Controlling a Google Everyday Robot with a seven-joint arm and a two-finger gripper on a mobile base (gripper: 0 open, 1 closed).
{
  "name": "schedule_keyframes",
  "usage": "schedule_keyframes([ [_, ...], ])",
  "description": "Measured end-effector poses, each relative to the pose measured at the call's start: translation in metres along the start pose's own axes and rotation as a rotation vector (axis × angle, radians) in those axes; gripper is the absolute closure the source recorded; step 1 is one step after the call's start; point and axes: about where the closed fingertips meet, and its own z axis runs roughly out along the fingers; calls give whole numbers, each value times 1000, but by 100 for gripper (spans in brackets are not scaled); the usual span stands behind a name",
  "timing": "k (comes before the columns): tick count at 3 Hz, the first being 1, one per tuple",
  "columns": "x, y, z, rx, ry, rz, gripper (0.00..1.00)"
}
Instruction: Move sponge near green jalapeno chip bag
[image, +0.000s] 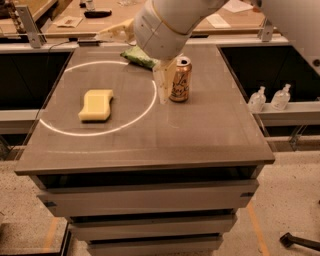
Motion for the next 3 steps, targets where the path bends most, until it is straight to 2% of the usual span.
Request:
schedule_keyframes([
  [3,5,-27,70,-107,-19,-72,0],
])
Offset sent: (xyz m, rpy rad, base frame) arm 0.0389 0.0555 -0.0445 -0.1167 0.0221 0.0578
